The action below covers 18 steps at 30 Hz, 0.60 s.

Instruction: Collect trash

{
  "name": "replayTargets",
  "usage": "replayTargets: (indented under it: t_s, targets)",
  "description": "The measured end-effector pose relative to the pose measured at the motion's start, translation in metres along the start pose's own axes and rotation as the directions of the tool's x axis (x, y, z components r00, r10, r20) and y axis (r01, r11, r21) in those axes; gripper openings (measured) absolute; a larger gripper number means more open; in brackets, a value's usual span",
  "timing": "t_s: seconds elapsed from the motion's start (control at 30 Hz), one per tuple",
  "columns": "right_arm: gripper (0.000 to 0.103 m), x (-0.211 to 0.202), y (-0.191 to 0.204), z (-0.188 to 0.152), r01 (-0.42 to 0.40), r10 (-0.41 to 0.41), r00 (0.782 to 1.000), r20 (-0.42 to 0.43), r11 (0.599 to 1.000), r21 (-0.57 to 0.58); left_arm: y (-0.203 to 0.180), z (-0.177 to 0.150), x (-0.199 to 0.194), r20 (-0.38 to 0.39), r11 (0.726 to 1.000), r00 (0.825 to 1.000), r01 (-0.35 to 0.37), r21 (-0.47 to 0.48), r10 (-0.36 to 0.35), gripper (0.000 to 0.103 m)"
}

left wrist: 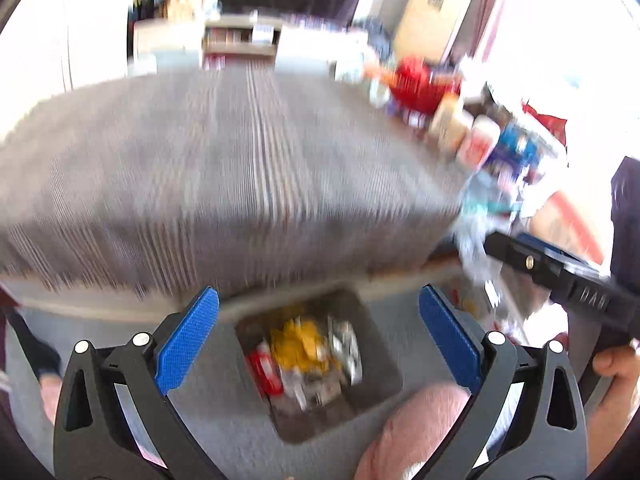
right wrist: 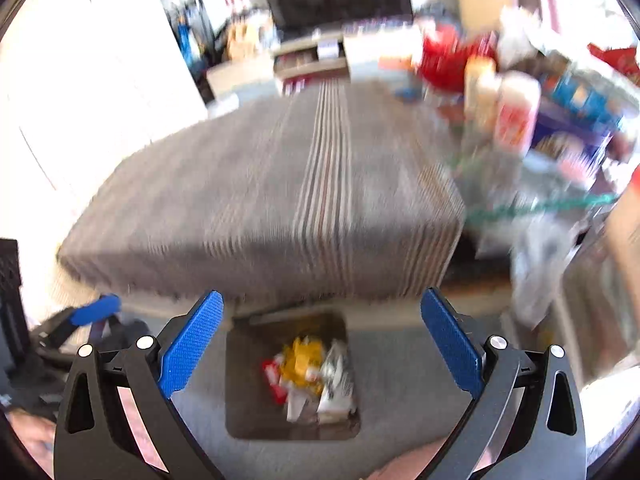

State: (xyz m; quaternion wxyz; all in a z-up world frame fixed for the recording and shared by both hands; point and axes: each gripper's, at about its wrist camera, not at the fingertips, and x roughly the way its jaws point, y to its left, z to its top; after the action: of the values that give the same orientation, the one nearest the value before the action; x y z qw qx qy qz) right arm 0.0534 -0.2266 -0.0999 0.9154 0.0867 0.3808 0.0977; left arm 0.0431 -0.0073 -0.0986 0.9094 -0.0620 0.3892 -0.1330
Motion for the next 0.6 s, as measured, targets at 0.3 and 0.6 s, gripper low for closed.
replayTargets:
  t_s: [0.3, 0.6]
  targets:
    - [0.1, -0.085, 0.01, 0.033, 0.088, -0.068, 0.93, 0.361, 0.995, -0.039, -0.039, 0.04, -0.085, 0.385, 0.986, 0.923, -0.057, 0.157, -0.008, 0.095]
    - [0.1, -0.101, 0.016, 0.014, 0.12, -0.108, 0.899, 0.425, 0.993, -0.002, -0.055, 0.026, -0.096, 0.418, 0.984, 0.906, -0.124, 0.126, 0.06, 0.095]
